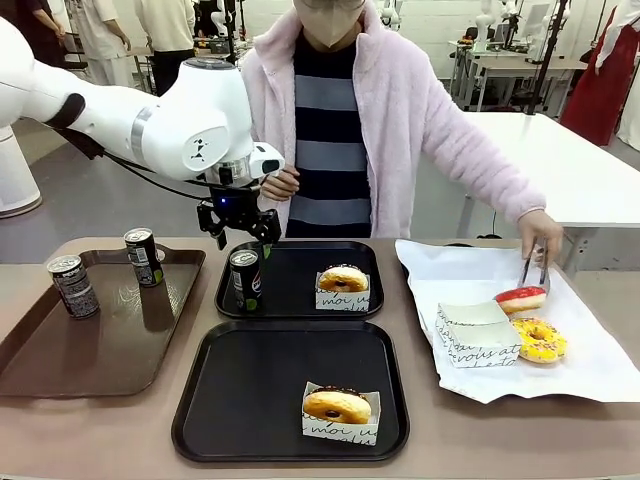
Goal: Set up donuts and drinks on trays.
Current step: Pick up one Pepsi coke and place it on the Flat Tray, then pick up one Pepsi coke from the Handle tray and place it on the Flat Tray without a Pepsi coke.
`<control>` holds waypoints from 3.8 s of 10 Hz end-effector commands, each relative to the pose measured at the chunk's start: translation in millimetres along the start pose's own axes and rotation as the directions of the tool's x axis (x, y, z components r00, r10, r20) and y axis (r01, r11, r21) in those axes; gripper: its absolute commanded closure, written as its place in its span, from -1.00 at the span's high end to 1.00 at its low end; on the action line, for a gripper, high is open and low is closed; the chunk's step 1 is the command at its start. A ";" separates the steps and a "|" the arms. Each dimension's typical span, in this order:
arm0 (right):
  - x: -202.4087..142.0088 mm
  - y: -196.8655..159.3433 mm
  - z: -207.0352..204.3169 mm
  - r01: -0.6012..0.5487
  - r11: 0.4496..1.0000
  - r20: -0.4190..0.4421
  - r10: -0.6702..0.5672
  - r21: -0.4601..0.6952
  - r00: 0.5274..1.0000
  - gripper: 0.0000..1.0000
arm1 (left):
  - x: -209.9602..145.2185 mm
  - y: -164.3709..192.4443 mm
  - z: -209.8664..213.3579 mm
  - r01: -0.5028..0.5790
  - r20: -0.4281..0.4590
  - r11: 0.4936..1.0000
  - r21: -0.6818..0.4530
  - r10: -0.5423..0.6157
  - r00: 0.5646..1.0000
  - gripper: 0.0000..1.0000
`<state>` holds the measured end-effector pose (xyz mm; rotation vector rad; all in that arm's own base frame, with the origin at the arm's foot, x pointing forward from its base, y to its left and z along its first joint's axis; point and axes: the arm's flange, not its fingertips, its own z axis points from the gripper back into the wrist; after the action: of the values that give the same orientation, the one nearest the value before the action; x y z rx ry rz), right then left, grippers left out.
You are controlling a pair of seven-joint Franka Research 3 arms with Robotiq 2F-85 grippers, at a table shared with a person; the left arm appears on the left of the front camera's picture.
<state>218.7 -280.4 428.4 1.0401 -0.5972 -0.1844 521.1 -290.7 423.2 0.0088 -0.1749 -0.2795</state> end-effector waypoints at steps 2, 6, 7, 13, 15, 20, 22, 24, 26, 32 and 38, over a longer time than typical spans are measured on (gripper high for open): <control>2.3 -0.6 0.6 -0.018 1.000 0.016 0.017 0.020 1.000 1.00 | -35.8 9.6 42.1 0.067 0.025 0.996 -0.062 -0.066 0.998 1.00; 2.3 -0.6 0.6 -0.018 1.000 0.016 0.017 0.020 1.000 1.00 | -78.1 17.9 73.7 0.083 0.025 0.991 -0.100 -0.081 0.996 1.00; 2.3 -0.6 0.6 -0.018 1.000 0.016 0.017 0.020 1.000 1.00 | -52.6 4.1 73.0 0.078 0.059 0.994 -0.078 -0.073 0.996 1.00; 2.3 -0.6 0.6 -0.018 1.000 0.016 0.017 0.020 1.000 1.00 | -43.0 109.7 96.2 0.040 0.015 0.998 0.050 -0.041 0.999 1.00; 2.3 -0.6 0.6 -0.018 1.000 0.016 0.017 0.020 1.000 1.00 | -50.8 216.2 111.7 -0.154 0.025 0.988 0.001 0.154 0.988 1.00; 2.3 -0.6 0.6 -0.018 1.000 0.016 0.017 0.020 1.000 1.00 | -56.1 301.5 125.5 -0.178 -0.002 0.983 0.037 0.178 0.984 1.00; 2.3 -0.6 0.6 -0.018 1.000 0.016 0.017 0.020 1.000 1.00 | -56.1 301.5 125.5 -0.178 -0.002 0.983 0.037 0.178 0.984 1.00; 2.3 -0.6 0.6 -0.018 1.000 0.016 0.017 0.020 1.000 1.00 | -56.1 301.5 125.5 -0.178 -0.002 0.983 0.037 0.178 0.984 1.00; 2.3 -0.6 0.6 -0.018 1.000 0.016 0.017 0.020 1.000 1.00 | -50.4 301.7 115.7 -0.088 0.026 0.996 -0.034 0.089 0.996 1.00; 2.3 -0.6 0.6 -0.018 1.000 0.016 0.017 0.020 1.000 1.00 | -118.5 317.4 48.6 -0.164 -0.041 0.986 0.023 0.165 0.985 1.00; 2.3 -0.6 0.6 -0.018 1.000 0.016 0.017 0.020 1.000 1.00 | -115.1 293.2 0.6 -0.179 -0.028 0.983 0.034 0.180 0.983 1.00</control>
<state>218.9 -280.2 428.6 1.0396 -0.5965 -0.1838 486.6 25.7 420.0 0.0000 -0.1382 -0.1268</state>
